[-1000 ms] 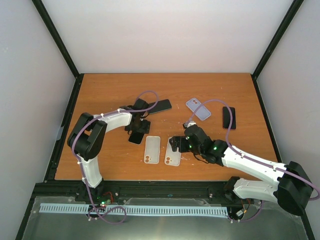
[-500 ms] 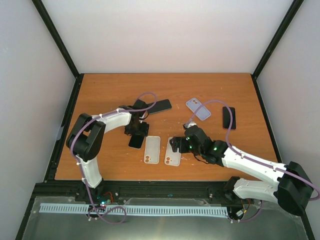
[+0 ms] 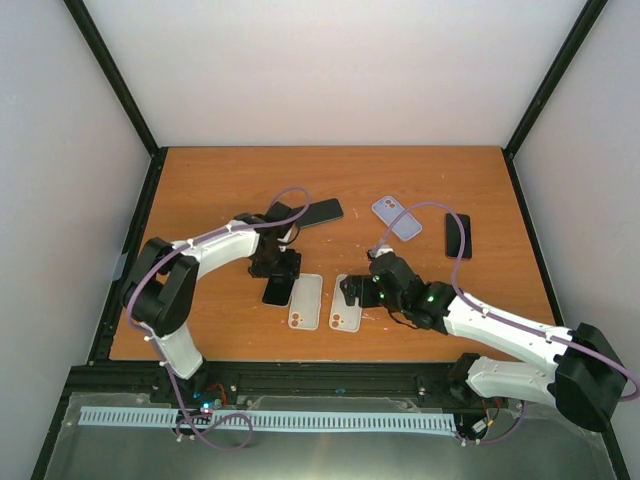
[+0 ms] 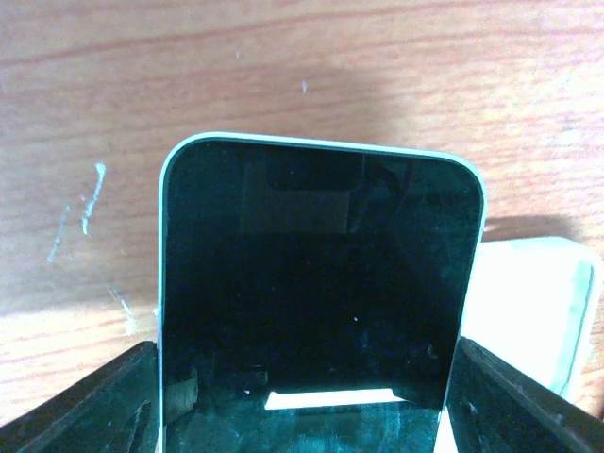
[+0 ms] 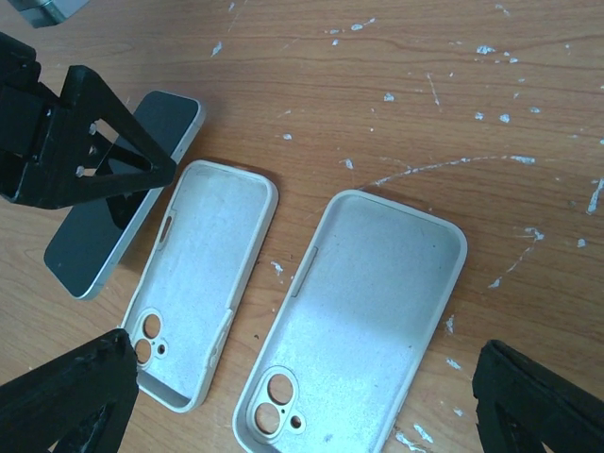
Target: Put the phone into the phone case
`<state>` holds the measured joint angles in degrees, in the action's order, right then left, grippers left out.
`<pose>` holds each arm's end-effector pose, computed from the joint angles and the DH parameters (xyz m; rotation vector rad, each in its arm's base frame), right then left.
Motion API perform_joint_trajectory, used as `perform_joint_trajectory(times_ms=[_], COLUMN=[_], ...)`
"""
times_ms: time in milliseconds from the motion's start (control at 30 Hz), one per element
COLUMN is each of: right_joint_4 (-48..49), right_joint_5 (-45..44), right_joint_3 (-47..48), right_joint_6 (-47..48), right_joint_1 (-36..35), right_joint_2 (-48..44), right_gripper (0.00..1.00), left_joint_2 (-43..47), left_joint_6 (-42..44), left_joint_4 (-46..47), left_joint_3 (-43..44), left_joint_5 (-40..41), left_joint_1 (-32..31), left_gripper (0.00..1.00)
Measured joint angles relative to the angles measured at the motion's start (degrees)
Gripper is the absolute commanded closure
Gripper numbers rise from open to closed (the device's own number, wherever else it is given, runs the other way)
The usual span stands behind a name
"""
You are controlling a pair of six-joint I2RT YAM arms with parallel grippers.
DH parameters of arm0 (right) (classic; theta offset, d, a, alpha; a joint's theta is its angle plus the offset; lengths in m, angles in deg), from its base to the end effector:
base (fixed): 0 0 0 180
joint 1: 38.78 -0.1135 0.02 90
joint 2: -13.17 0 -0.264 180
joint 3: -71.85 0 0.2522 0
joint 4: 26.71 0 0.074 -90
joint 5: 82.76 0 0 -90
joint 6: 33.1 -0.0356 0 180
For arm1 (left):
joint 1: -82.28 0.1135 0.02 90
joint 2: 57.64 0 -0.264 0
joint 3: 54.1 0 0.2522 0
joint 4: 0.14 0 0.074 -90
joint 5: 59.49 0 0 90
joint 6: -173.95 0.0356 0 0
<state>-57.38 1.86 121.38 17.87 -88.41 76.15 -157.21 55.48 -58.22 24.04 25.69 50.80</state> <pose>0.1476 0.1684 0.2138 -0.1764 2.4254 0.6374 0.2701 -0.1689 0.1740 0.0908 3.0136 -0.2482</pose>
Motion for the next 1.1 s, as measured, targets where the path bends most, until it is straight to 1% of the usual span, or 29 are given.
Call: perform_joint_trajectory(times_ms=[200, 367, 500, 633, 967, 1100], right_joint_4=[0.02, 0.11, 0.35, 0.44, 0.66, 0.96], right_joint_5=[0.00, 0.00, 0.11, 0.22, 0.24, 0.26], right_joint_3=[-0.83, -1.11, -1.27, -1.29, -1.38, -1.38], right_joint_6=[-0.04, -0.26, -0.50, -0.68, -0.90, -0.90], right_joint_1=[0.00, 0.00, 0.00, 0.00, 0.00, 0.00], right_joint_2=[-0.87, -1.07, -1.07, -1.07, -1.03, -0.94], right_gripper=[0.05, 0.05, 0.05, 0.05, 0.05, 0.05], left_joint_2=[2.14, 5.38, 6.67, 7.13, 7.13, 7.08], left_joint_6=[-2.75, -5.81, -8.48, -10.75, -13.64, -14.21], left_joint_4=[0.66, 2.99, 7.17, 11.02, 16.41, 16.87], left_joint_3=[-2.84, -4.76, -6.32, -9.03, -11.87, -12.52], left_joint_5=[-3.10, -6.93, -10.54, -13.64, -16.28, -16.17], left_joint_1=[-1.03, -3.26, -5.03, -5.49, -5.51, -5.51], left_gripper=[0.39, 0.40, 0.41, 0.41, 0.41, 0.41])
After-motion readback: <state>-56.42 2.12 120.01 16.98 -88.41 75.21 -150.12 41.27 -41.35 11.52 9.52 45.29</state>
